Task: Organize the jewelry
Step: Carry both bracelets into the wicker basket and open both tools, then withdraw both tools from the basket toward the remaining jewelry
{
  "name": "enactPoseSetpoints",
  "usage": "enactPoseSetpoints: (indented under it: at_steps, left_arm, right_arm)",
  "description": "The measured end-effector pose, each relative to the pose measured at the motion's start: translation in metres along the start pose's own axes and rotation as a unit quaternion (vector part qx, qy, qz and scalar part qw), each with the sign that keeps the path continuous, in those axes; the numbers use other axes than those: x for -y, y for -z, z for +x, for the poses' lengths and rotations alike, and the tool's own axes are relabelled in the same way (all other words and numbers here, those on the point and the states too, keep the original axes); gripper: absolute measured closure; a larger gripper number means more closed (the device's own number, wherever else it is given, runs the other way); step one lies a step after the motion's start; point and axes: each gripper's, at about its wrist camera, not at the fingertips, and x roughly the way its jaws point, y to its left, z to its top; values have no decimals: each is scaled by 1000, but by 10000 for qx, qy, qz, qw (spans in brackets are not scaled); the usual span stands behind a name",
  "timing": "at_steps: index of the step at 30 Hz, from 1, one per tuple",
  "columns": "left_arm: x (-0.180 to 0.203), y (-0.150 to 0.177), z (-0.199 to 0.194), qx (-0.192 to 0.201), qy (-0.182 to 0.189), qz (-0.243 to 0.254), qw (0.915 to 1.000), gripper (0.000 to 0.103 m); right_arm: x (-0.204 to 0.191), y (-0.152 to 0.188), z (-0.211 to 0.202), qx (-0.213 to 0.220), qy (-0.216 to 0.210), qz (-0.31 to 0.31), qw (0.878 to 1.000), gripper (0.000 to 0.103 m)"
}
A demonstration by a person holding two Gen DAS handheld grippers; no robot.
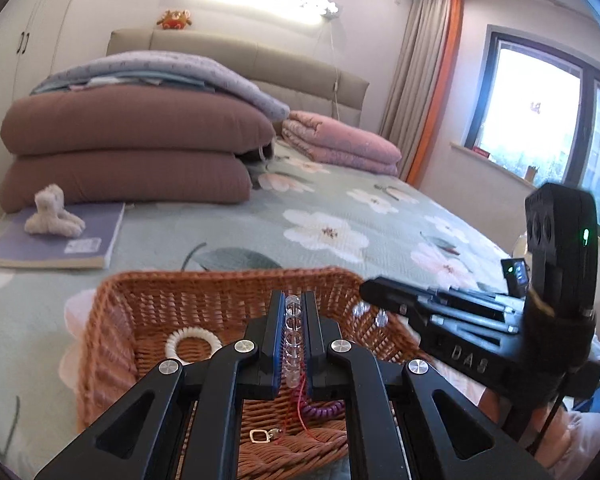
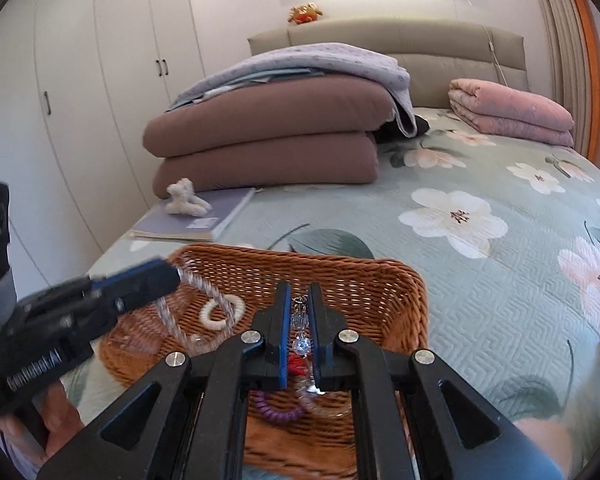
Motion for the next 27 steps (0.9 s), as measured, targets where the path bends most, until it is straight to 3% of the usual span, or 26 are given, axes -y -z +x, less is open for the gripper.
enactPoseSetpoints:
  at_steps: [11, 17, 19, 20, 21, 22, 27]
  left_arm:
    - [-18, 28, 34, -429, 56, -465, 9980, 96]
    - [-24, 30, 32, -424, -20, -531, 9977, 95]
    - [-24, 30, 30, -443, 3, -535, 9976, 88]
    - [-24, 31, 27, -437, 13, -534, 9976, 68]
    - [-24, 32, 23, -404, -21, -532, 9978, 35]
    - [-24, 33, 15, -302, -129, -543, 9980, 26]
    - [-20, 30, -42, 81, -226, -371, 9990, 25]
  right_arm:
    - [23, 17, 38, -621, 288, 202, 9975, 93]
    - [34, 21, 35, -546, 258, 396, 9974, 92]
    - [38, 21, 34, -574, 213, 502, 9969, 84]
    - [41, 21, 33, -607, 180, 585, 9963, 78]
    - [42, 20, 31, -620, 141, 643, 9959, 62]
    - [44, 21, 28, -613, 107, 699, 9956, 59]
    - [35, 19, -10, -340, 160, 578, 9976, 59]
